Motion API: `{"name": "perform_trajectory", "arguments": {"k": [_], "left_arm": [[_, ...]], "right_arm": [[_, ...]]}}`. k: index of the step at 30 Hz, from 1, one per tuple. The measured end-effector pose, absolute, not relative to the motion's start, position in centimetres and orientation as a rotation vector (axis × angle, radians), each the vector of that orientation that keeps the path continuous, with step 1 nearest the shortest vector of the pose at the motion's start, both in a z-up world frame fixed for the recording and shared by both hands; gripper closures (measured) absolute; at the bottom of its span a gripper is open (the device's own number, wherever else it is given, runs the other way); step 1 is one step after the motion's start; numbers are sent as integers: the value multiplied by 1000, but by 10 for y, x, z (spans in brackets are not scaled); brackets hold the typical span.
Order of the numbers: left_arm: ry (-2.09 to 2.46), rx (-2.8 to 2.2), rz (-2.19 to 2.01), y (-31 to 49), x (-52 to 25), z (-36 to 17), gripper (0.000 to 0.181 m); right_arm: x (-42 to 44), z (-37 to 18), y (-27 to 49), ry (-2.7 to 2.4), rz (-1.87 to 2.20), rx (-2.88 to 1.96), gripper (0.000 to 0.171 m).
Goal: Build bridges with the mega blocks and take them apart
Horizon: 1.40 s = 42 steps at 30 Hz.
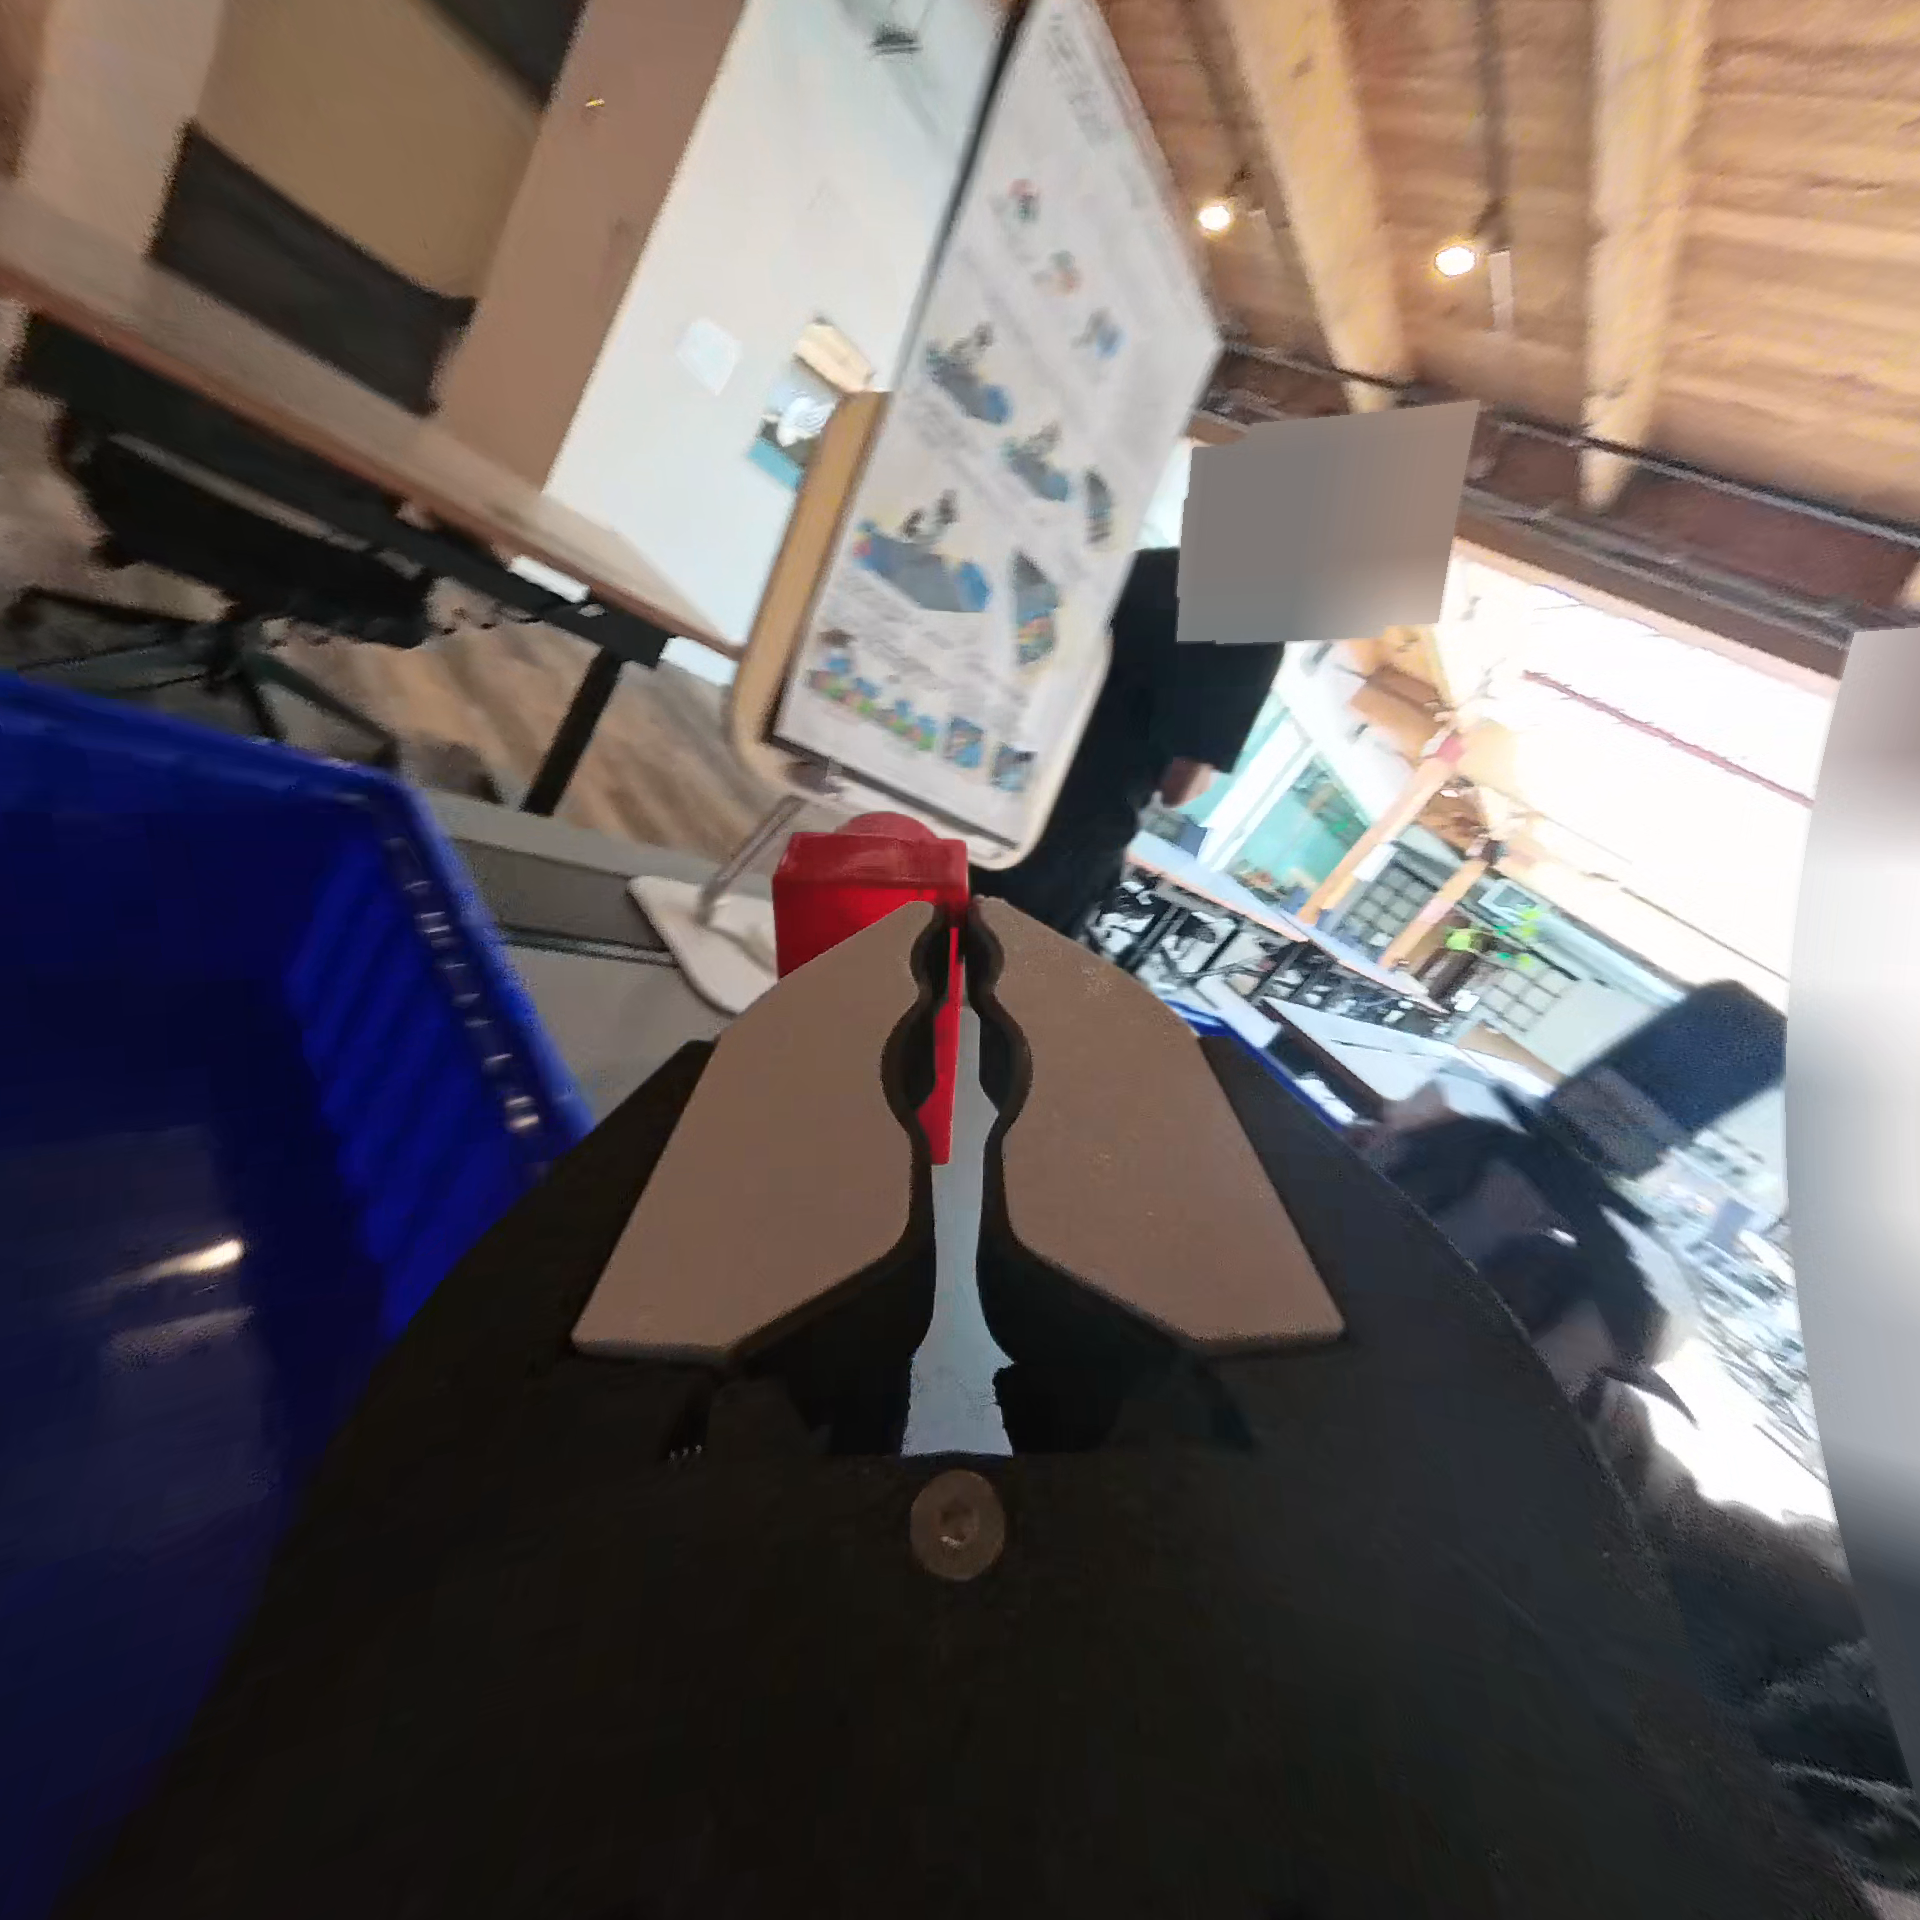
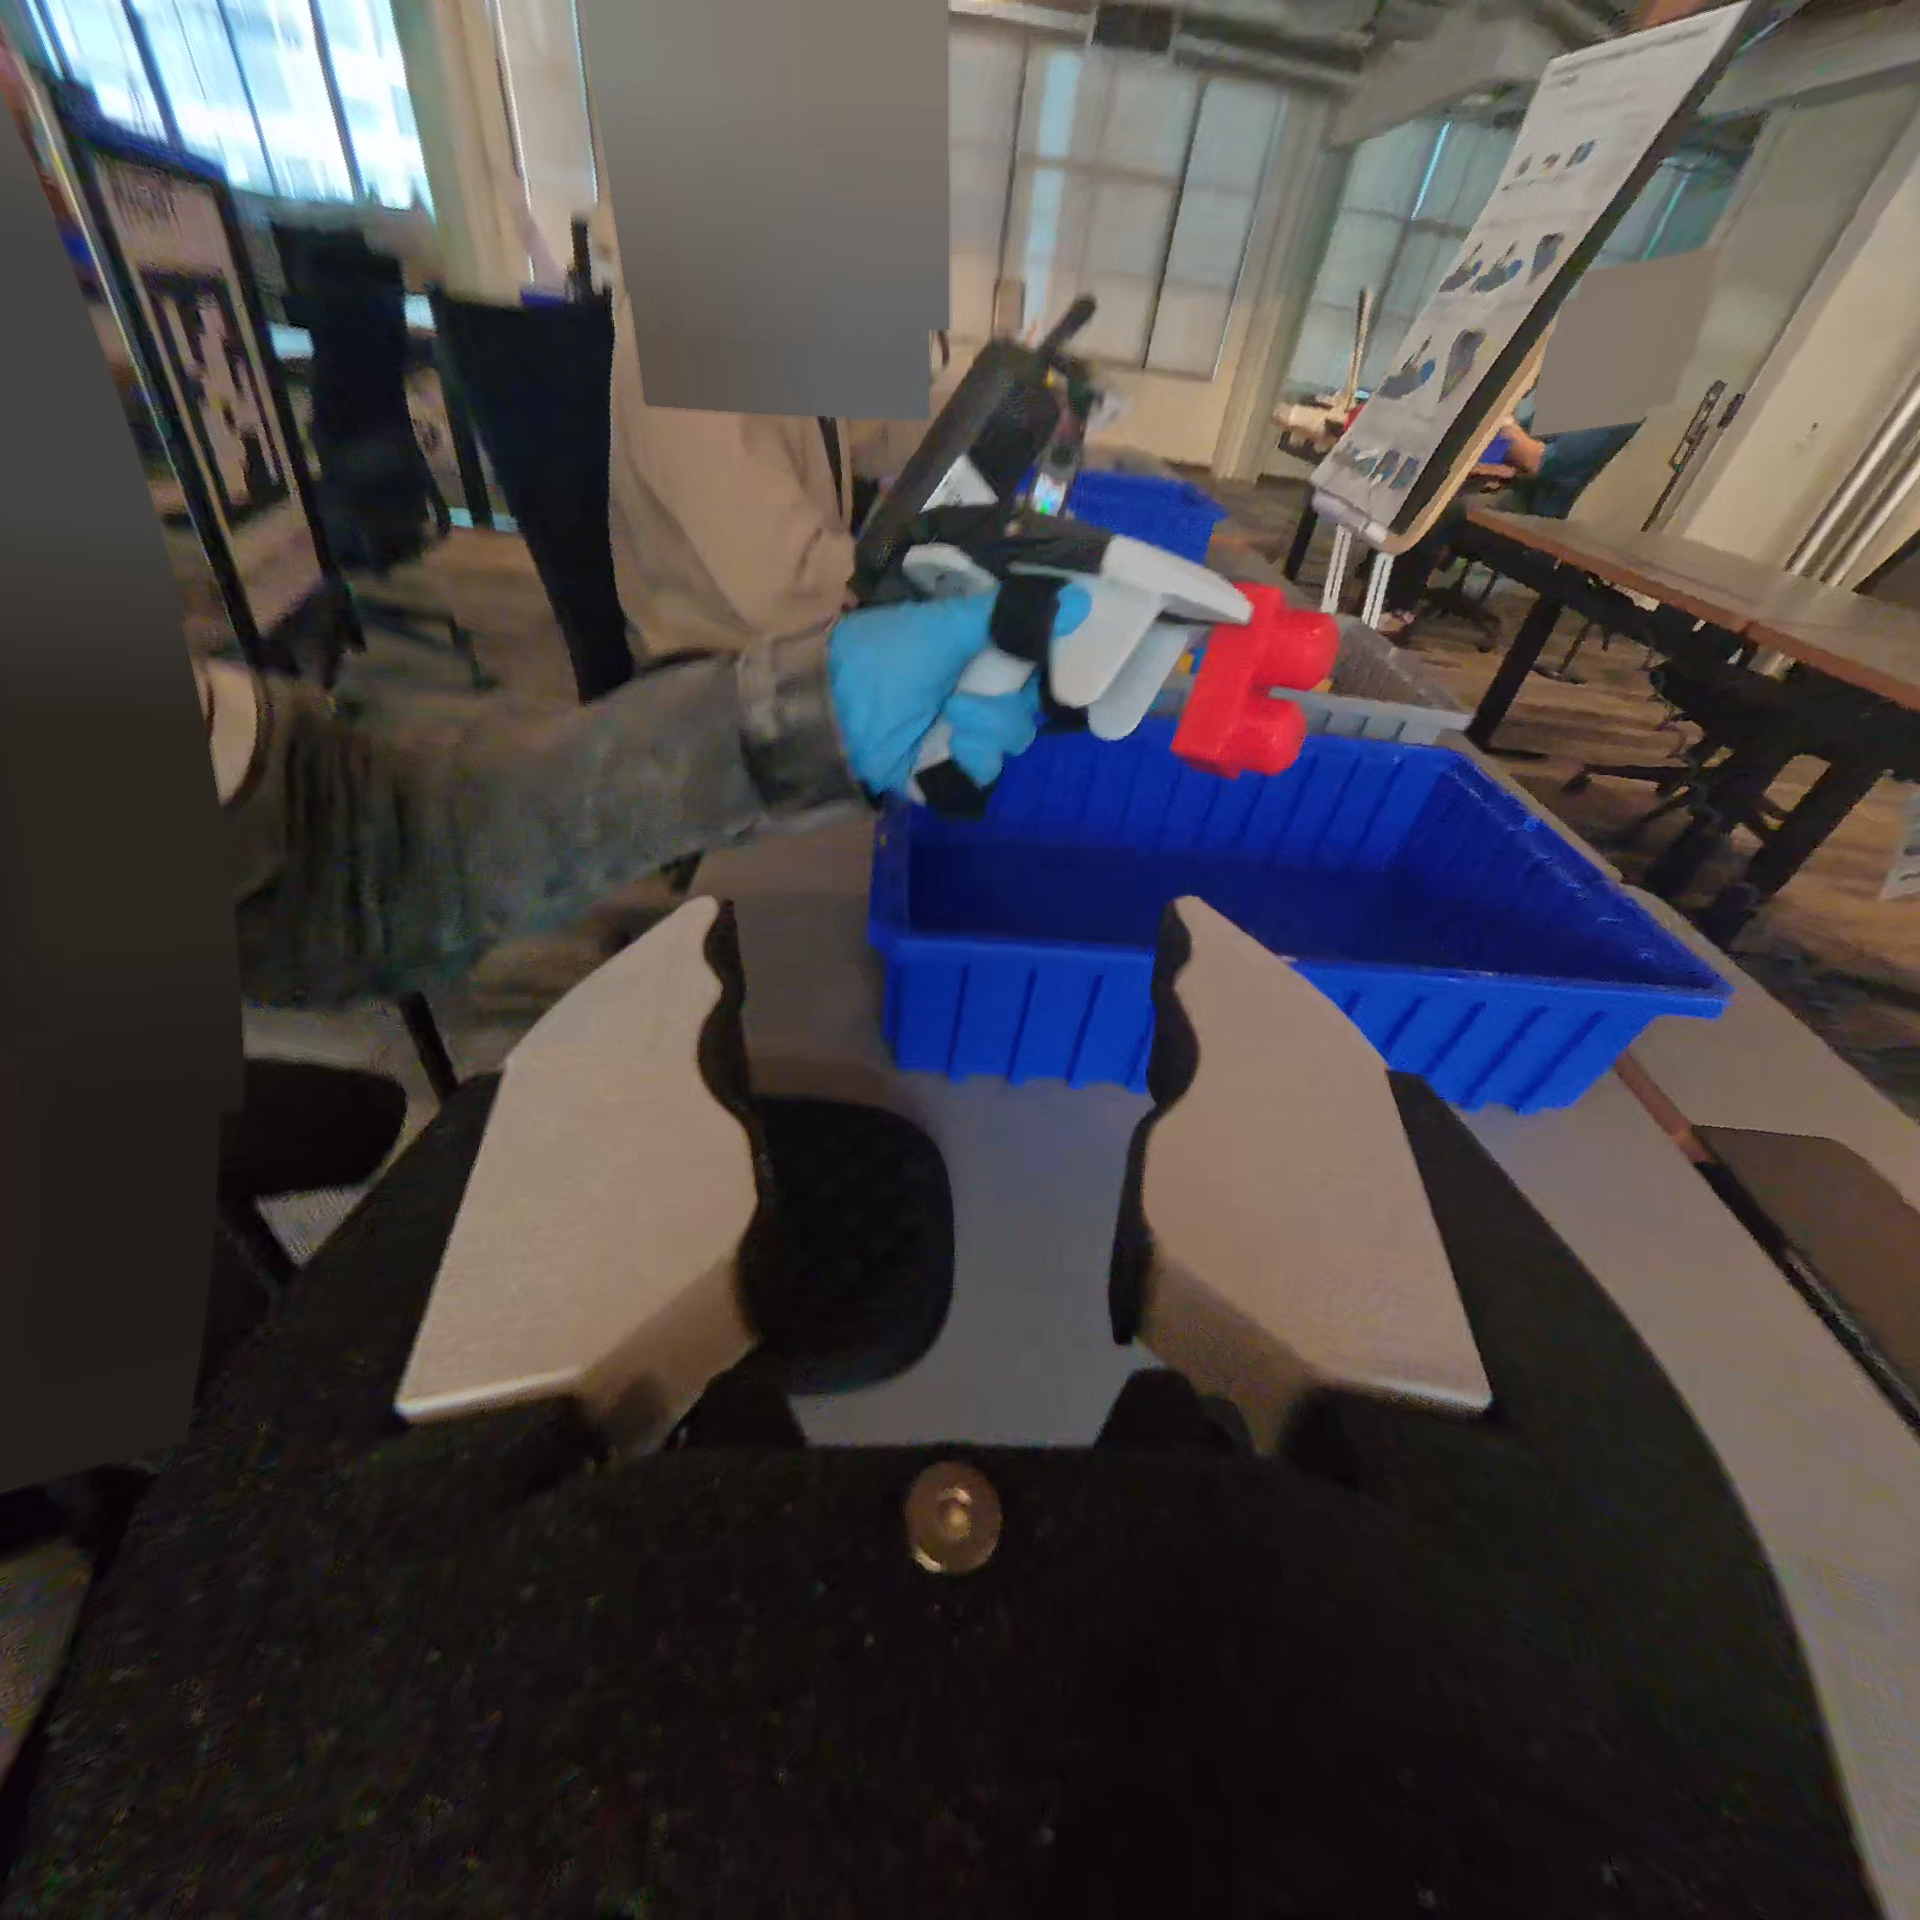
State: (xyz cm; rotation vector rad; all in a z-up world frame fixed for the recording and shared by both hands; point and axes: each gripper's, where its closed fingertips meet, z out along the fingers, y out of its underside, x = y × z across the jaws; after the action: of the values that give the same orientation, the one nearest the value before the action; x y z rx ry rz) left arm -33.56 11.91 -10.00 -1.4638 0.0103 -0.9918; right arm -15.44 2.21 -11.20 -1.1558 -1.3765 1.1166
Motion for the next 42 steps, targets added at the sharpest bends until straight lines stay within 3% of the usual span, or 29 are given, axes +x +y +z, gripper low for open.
{"name": "perform_trajectory", "arguments": {"k": [12,21,27,31,36,37,42], "left_arm": [[199,-1148,-1371,50,-214,-50,180],[204,-969,-1491,27,-174,-37,180],[201,-931,-1528,21,-156,-37,180],[196,-913,-1531,20,-152,-36,180],[198,-924,-1524,22,-148,-39,180],[204,-931,-1518,22,-146,-40,180],[339,-1034,-1431,17,-139,-47,179]], "right_arm": [[-158,-80,49,-988,1346,-1178,92],[-152,-66,37,-881,1581,-1116,98],[-154,-64,33,-887,1614,-1109,107],[-149,-60,30,-881,1640,-1069,124],[-149,-64,28,-924,1622,-1080,124],[-148,-65,26,-936,1618,-1077,134],[-143,-73,23,-1037,1529,-1091,136]]}}
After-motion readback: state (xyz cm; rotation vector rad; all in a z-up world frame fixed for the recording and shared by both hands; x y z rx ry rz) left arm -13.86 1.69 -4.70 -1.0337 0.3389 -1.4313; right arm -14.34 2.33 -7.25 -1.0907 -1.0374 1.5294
